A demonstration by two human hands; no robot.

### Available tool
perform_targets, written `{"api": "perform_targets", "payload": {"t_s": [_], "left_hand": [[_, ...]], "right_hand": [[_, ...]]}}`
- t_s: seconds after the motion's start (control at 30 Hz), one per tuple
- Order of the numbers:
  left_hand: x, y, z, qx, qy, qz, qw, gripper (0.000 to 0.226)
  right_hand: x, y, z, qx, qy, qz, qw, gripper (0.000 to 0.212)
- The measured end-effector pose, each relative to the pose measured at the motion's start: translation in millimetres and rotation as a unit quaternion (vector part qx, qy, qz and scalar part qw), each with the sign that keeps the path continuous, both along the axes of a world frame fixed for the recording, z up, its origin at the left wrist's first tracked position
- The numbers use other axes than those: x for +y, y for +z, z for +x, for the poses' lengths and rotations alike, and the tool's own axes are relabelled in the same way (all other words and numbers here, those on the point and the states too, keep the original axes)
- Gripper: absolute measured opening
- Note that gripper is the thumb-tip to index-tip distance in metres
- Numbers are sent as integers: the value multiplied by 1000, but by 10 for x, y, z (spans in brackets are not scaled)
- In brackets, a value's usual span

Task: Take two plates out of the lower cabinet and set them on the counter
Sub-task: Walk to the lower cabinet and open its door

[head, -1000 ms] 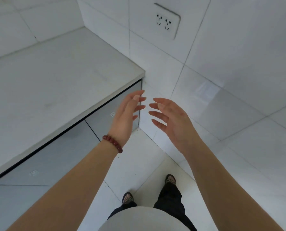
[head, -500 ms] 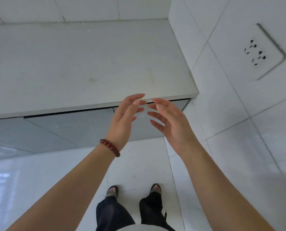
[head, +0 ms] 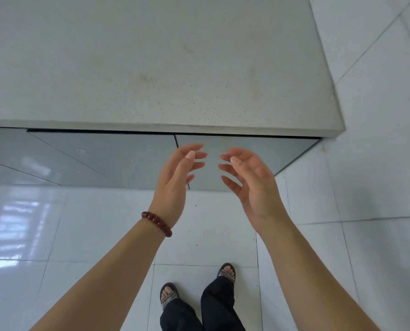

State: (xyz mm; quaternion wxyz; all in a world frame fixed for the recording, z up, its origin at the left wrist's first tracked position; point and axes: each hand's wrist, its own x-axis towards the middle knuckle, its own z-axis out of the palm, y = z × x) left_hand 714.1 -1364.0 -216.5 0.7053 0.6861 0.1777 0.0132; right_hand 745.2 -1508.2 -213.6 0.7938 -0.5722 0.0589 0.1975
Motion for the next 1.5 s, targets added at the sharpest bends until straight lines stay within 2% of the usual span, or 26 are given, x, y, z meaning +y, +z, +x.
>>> {"api": "perform_targets", "payload": {"t_s": [0.43, 0.77, 1.03, 1.17, 1.5], "left_hand": [[548, -848, 117, 12, -70, 11, 997, 31], [485, -1072, 407, 14, -59, -23, 998, 36], [558, -1198, 479, 60, -17, -96, 993, 36], [629, -1201, 504, 76, -3, -115, 990, 38], [778, -1121, 583, 97, 18, -99, 990, 38]], "right_hand": [[422, -878, 105, -32, -64, -60, 996, 11], [547, -1251, 263, -18, -92, -81, 992, 11], [644, -1409, 482, 57, -116, 25, 991, 26], [747, -1422, 575, 68, -118, 47, 990, 24], [952, -1365, 817, 127, -154, 122, 972, 38]]}}
